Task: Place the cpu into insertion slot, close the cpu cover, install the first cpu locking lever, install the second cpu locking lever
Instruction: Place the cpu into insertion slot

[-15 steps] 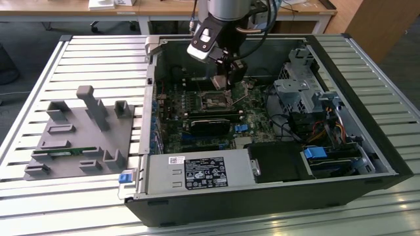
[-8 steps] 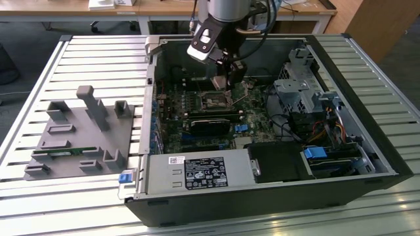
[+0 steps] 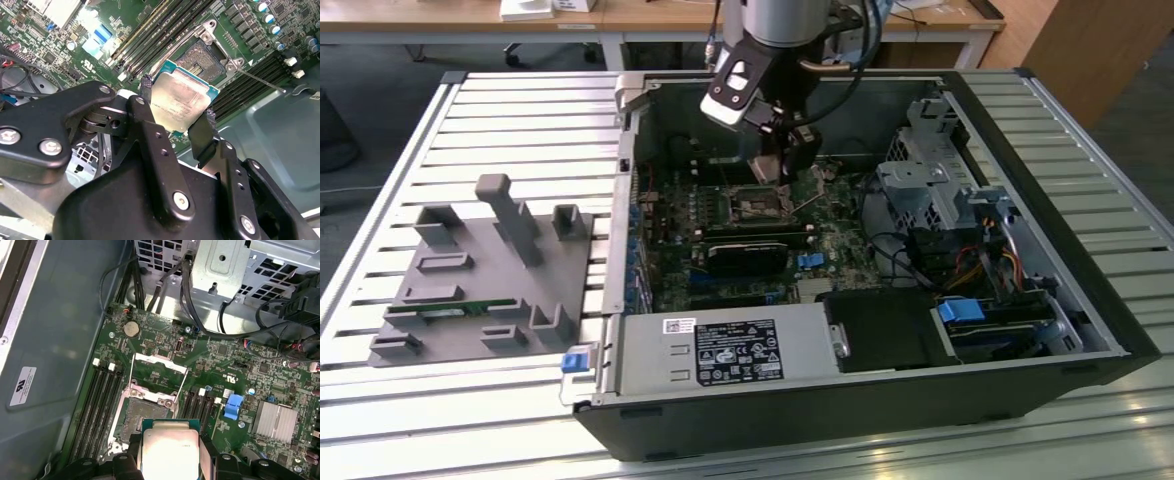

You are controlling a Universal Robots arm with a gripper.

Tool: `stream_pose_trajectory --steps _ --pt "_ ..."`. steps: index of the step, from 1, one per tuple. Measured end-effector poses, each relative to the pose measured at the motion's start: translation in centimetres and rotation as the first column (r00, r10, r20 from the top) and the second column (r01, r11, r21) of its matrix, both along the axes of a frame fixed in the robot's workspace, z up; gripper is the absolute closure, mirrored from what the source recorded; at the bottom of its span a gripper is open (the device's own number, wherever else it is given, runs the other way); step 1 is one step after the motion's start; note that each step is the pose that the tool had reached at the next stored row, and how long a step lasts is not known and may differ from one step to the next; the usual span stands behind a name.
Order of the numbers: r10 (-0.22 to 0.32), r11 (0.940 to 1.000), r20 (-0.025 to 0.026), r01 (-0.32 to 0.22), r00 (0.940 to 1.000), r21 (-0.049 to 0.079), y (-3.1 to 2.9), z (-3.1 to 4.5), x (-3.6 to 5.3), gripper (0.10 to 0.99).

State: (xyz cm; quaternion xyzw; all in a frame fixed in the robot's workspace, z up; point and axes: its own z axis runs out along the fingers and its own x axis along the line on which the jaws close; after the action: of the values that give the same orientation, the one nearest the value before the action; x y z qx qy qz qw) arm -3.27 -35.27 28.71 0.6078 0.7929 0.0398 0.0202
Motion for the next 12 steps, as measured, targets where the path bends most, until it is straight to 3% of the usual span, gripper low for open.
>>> stream_pose_trajectory --steps 12 --pt "0.000 1.0000 0.0000 0.000 1.0000 0.000 0.00 -0.41 0.00 0.545"
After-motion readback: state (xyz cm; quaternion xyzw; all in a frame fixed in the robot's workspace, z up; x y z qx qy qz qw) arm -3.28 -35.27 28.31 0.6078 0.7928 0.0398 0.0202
